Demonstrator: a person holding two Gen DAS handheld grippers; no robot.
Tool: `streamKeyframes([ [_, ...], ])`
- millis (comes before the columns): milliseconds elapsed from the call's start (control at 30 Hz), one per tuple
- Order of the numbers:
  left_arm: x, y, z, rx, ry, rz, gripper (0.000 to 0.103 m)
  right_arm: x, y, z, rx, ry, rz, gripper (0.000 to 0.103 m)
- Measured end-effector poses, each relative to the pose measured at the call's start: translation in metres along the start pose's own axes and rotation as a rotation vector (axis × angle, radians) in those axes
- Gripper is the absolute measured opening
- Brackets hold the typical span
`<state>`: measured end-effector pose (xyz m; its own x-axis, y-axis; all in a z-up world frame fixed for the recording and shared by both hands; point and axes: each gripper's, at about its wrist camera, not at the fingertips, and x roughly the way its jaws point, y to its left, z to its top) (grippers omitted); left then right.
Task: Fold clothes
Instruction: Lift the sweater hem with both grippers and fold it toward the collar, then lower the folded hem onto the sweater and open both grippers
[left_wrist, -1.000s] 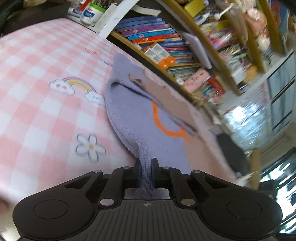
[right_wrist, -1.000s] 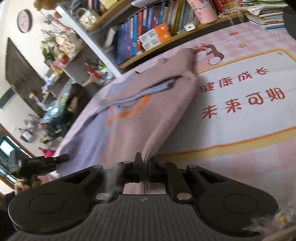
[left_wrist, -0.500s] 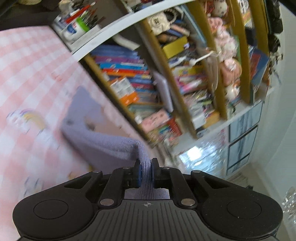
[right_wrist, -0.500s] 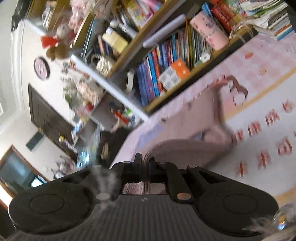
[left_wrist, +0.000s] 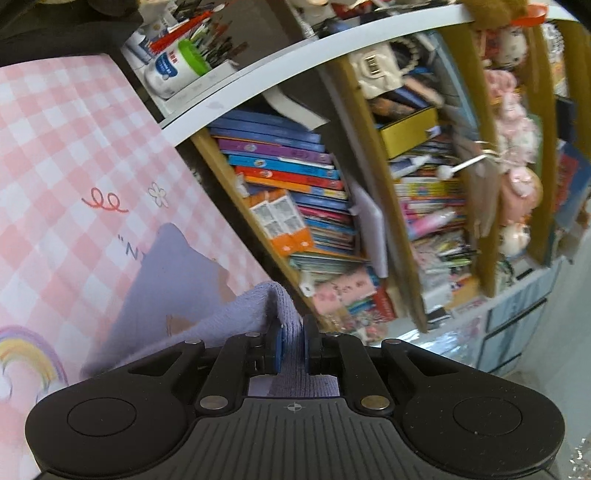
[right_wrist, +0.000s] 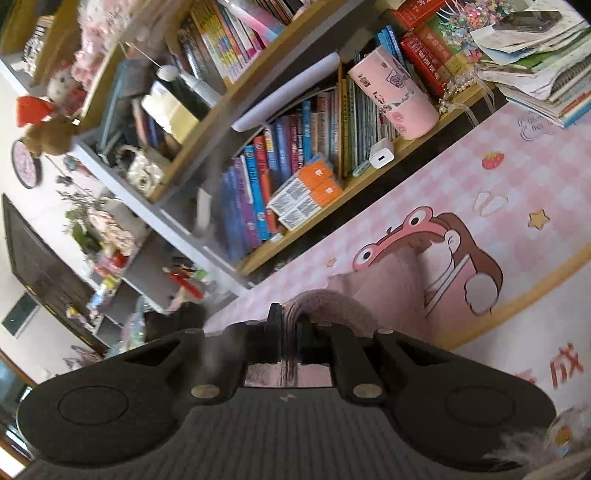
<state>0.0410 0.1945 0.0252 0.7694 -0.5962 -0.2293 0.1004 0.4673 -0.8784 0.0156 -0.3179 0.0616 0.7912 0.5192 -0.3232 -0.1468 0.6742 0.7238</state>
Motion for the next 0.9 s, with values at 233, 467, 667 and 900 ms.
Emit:
streamKeyframes([
  [233,0.036,0.023,0.012,-0.015,0.032,0.087,0.010,0.039,-0.018,0.006,0.002,0.038,-0.073,0.007],
  [467,0.061,0.043,0.015,0.001,0.067,0.172,0.010,0.070,-0.026,0.005,-0.071,0.075,-0.176,0.010],
  [667,0.067,0.045,0.016,0.034,0.086,0.187,0.012,0.082,-0.029,0.006,-0.114,0.100,-0.218,0.011],
  [900,0.063,0.032,0.018,0.096,0.079,0.196,0.040,0.074,-0.024,0.009,-0.154,0.067,-0.239,0.042],
])
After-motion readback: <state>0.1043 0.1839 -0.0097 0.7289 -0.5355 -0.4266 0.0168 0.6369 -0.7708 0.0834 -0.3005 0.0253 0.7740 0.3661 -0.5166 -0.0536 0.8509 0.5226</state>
